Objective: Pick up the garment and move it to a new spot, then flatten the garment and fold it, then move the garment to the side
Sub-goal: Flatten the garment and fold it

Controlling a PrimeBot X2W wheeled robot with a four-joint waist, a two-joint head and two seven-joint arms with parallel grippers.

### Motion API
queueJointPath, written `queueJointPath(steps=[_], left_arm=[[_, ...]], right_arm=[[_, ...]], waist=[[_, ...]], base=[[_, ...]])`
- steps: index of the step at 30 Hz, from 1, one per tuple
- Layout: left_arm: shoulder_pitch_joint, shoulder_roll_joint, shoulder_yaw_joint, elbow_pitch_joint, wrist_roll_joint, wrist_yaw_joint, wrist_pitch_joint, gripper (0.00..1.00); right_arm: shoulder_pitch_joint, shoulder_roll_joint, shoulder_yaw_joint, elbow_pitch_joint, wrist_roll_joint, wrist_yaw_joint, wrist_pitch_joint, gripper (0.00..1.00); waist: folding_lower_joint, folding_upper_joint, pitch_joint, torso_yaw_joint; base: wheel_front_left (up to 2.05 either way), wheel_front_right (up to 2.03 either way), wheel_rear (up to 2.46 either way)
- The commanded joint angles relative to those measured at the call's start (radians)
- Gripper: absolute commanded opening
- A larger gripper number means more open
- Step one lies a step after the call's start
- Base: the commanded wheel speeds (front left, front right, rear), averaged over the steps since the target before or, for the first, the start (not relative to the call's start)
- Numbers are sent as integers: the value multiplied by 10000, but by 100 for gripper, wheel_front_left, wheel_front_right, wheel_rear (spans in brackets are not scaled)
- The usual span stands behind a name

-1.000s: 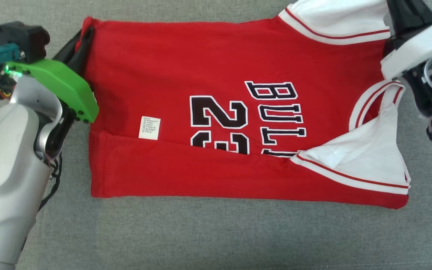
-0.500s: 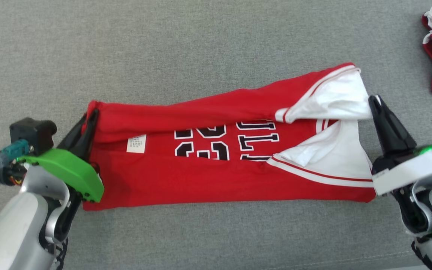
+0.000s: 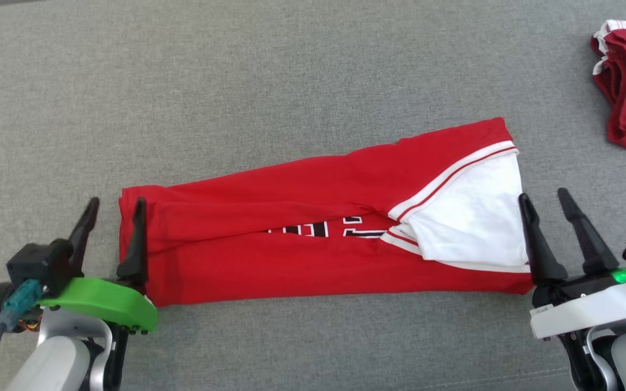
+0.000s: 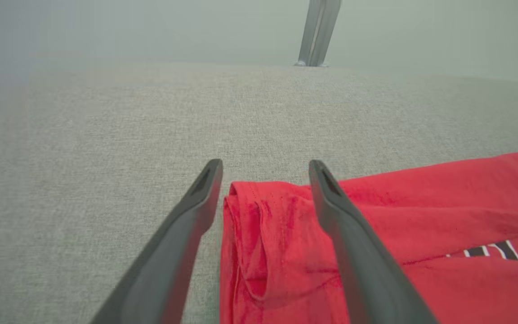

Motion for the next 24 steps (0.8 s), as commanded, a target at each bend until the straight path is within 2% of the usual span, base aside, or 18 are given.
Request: queueJointPath(steps=[1,5,9,18,24], left_arm=[[165,-147,95,-85,279,294,-496,100],[320,-516,210,-283,1030,1000,-1247,100],[541,-774,227,-661,1693,1417,-1431,100],[1067,-1005,207,-1097,2207,1554,-1494,100],[1039,-1141,263,-1150,2275,1484,-1503,100]], right_arm=[[115,143,-238,-285,-390,0,-102,100],[248,589,-746,-996,-1270,0,122,100],[303,828,-925,-1549,-1763,0,504,100],[474,966,-971,-1805,-1971,0,953,100],[501,931,-1094,-1682,-1980,0,1116,100]], waist=[[0,0,-135,-49],[0,0,-355,-119],[0,0,-557,-145],[0,0,-765,9],[0,0,-686,152]], base=[[0,0,0],[0,0,0],[0,0,0],[0,0,0],[0,0,0]])
